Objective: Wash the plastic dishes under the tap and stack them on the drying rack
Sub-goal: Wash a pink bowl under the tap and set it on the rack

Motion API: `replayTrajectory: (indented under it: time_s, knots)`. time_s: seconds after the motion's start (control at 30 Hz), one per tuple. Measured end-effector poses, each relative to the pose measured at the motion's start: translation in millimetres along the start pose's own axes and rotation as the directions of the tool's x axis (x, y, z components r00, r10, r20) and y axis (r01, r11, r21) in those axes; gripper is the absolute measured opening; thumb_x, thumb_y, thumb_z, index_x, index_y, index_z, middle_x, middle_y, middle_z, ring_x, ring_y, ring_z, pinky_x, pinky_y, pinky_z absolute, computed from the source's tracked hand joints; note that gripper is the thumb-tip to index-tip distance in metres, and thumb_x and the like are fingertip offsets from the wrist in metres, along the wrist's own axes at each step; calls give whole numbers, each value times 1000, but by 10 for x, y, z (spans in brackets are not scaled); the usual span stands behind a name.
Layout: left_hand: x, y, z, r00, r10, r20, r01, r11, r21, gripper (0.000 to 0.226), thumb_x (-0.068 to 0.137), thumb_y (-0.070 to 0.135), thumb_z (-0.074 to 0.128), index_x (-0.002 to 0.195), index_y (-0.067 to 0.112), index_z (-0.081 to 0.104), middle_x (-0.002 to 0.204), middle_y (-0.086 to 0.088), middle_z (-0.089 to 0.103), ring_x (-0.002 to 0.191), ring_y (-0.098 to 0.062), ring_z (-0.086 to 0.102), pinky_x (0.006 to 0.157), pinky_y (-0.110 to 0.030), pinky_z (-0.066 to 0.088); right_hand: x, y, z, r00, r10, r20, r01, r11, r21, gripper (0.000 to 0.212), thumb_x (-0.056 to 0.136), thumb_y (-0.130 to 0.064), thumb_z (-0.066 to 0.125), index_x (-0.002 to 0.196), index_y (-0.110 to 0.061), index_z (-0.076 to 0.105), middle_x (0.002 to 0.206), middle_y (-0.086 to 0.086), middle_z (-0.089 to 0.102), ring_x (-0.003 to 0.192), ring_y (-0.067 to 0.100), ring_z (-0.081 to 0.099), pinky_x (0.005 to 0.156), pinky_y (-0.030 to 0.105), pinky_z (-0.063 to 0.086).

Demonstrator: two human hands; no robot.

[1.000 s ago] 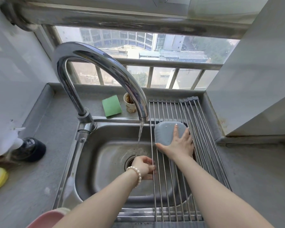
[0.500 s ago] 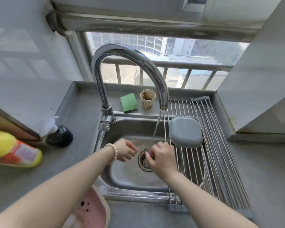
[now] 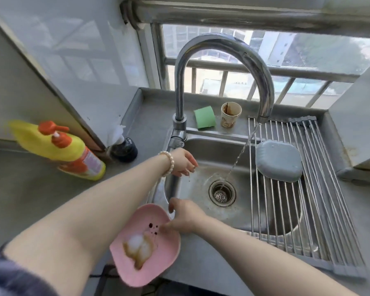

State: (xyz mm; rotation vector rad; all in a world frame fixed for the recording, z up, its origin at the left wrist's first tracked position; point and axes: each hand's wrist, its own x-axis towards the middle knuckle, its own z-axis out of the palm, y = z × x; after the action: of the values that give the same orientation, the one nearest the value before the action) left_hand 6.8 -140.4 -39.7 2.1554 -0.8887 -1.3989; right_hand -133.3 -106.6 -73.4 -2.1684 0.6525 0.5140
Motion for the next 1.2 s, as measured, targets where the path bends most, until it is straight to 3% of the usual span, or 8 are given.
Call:
replayTrajectory:
  time_s: [0.1,0.2,0.37,0.57,0.67,0.83,1.03,1.2]
  knots:
    - [-53,-79,-62,1000,-15,5,15,1000,-14,13,89,6,59,83,18,61,81,0,65,65,-10,60,61,-22,46,-14,-118,0,997,-39,-65,39,999,-2,26,75,-26,74,79,-15,50,77,1,54,71,20,53,51,29,39]
    - [-70,-129,-99,1000,-21,11,21,999,-34,11,90,7,58,87,17,62,80,0,66,68,-12,61,60,-22,47,-40,-149,-21,995,-69,-69,67,997,-35,33,83,-17,64,60,-17,41,63,2,48,54,19,48,43,26,36]
    - [-75,-199,-180,1000,-15,10,16,999,-43,10,89,6,59,88,15,63,89,-7,67,72,-16,59,57,-22,46,-120,-181,-91,995,-85,-52,83,996,-37,29,90,-14,49,66,1,55,68,20,61,53,25,53,45,30,43]
    - [-27,-128,-226,1000,-11,-12,10,996,-84,10,92,9,56,88,14,63,89,-8,67,73,-17,59,54,-21,47,-254,-11,-548,997,32,-70,-22,991,132,30,92,-13,44,67,0,56,48,5,52,31,12,46,42,23,41]
    - [51,-42,-192,997,5,-78,-12,996,-87,14,95,20,54,90,11,64,90,-9,67,71,-16,59,54,-22,48,-311,353,-889,975,144,-167,-115,978,172,29,91,-12,45,77,8,62,53,8,53,34,13,45,42,26,40]
    - [212,107,82,1000,-6,25,8,997,-75,52,89,62,44,107,17,63,107,-4,64,98,-22,62,80,-28,51,-314,930,-1200,915,305,-265,-240,938,251,26,93,-14,48,74,-1,60,57,3,48,44,12,43,45,26,36]
    - [438,289,345,989,69,-128,-89,983,-163,34,95,54,40,97,24,57,84,7,56,71,-9,52,61,-21,41,-226,1211,-1334,845,355,-400,-236,919,317,49,95,-27,51,50,-15,36,52,1,36,50,16,34,49,30,26]
    - [627,282,420,993,44,-110,-69,970,-234,37,92,56,44,81,25,61,92,-8,63,80,-23,57,74,-36,50,-193,1375,-1307,760,405,-508,-141,866,480,56,98,-47,41,52,-14,40,52,2,42,55,21,41,55,33,26]
